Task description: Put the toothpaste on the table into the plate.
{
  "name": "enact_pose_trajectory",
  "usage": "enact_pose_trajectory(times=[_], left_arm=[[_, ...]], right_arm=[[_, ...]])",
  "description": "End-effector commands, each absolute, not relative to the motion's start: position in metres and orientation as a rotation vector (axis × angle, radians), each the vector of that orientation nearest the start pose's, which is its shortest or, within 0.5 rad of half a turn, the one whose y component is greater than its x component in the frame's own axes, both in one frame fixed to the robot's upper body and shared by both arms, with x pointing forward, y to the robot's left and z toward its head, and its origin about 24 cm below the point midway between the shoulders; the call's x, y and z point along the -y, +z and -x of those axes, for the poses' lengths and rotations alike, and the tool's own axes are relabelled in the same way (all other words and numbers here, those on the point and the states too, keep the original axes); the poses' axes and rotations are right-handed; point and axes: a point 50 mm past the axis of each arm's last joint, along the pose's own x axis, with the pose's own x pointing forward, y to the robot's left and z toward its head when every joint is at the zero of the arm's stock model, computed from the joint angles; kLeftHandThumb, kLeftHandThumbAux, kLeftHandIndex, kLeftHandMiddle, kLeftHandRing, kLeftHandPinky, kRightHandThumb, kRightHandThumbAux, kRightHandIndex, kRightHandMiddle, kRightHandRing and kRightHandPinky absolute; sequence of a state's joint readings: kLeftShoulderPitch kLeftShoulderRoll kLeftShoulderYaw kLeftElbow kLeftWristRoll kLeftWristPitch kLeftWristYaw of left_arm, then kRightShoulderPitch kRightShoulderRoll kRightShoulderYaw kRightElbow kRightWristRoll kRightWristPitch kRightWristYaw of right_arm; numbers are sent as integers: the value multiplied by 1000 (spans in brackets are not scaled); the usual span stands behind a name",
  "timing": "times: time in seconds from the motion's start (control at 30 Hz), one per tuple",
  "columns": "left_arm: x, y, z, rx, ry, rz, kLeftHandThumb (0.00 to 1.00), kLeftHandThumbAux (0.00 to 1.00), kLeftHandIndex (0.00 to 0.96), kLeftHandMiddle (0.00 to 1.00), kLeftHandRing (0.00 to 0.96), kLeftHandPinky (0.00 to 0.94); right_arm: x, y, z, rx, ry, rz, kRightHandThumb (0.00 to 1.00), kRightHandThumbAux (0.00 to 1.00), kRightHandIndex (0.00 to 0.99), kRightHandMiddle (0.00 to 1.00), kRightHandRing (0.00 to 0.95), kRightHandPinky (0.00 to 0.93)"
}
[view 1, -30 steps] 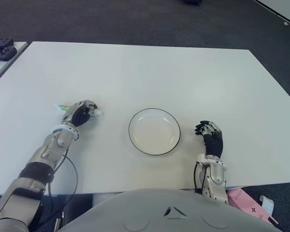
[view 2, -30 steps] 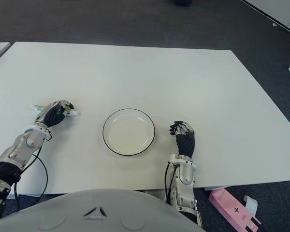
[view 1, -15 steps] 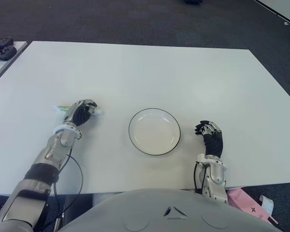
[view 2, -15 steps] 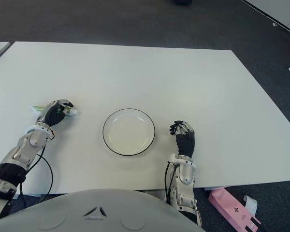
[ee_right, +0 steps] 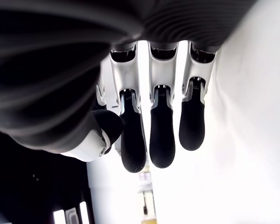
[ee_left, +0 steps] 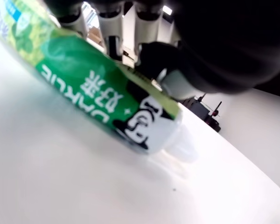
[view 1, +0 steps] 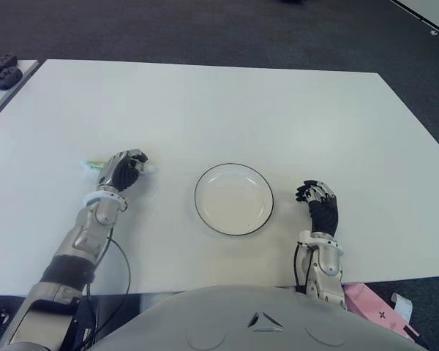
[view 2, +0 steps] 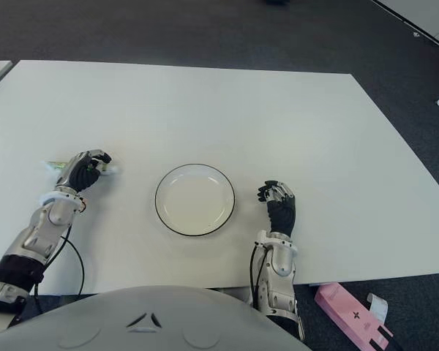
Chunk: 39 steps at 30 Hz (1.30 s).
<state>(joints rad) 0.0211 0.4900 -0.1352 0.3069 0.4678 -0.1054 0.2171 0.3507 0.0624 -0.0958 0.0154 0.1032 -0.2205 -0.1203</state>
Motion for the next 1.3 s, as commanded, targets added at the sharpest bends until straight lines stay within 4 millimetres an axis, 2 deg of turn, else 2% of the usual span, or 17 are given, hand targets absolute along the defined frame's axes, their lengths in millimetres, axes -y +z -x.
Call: enact_pose_trajectory(times=[0.03, 0.23, 0.4, 0.8, 1.07, 1.1, 1.2, 1.27, 1.3], left_arm=[[-238, 16, -240, -64, 52, -996, 851, 668, 407, 538, 912, 890], [-238, 24, -240, -28, 79, -1005, 851, 666, 413, 541, 925, 900], [-245, 43, -237, 22, 126, -999, 852, 665, 417, 541, 932, 898], [-245, 61, -236, 90, 179, -991, 853, 664, 420, 540, 935, 896], [-250, 83, -229, 202, 118, -1106, 849, 667, 407, 542, 909, 871], [-251, 84, -229, 210, 112, -1119, 808, 676, 420, 671, 903, 857], [-254, 87, -227, 226, 93, -1175, 756, 683, 436, 817, 882, 813], [-258, 89, -226, 218, 60, -1246, 743, 683, 441, 828, 849, 748], [-260, 90, -225, 209, 40, -1283, 739, 681, 442, 789, 794, 678]], right_arm=[[183, -26, -164, -199, -367, -150, 705, 723, 431, 569, 550, 537], [182, -25, -164, -197, -366, -149, 705, 723, 431, 569, 549, 533], [182, -26, -165, -197, -361, -139, 706, 723, 431, 568, 546, 532], [182, -27, -164, -199, -356, -138, 706, 723, 431, 564, 546, 538], [181, -27, -163, -198, -357, -143, 706, 723, 431, 565, 547, 533], [180, -27, -163, -198, -357, -143, 706, 723, 431, 565, 546, 532], [180, -26, -163, -198, -358, -143, 706, 723, 431, 565, 546, 532], [180, -27, -163, -201, -359, -144, 706, 723, 431, 565, 546, 531], [180, -27, -162, -203, -359, -145, 706, 723, 431, 566, 546, 534]])
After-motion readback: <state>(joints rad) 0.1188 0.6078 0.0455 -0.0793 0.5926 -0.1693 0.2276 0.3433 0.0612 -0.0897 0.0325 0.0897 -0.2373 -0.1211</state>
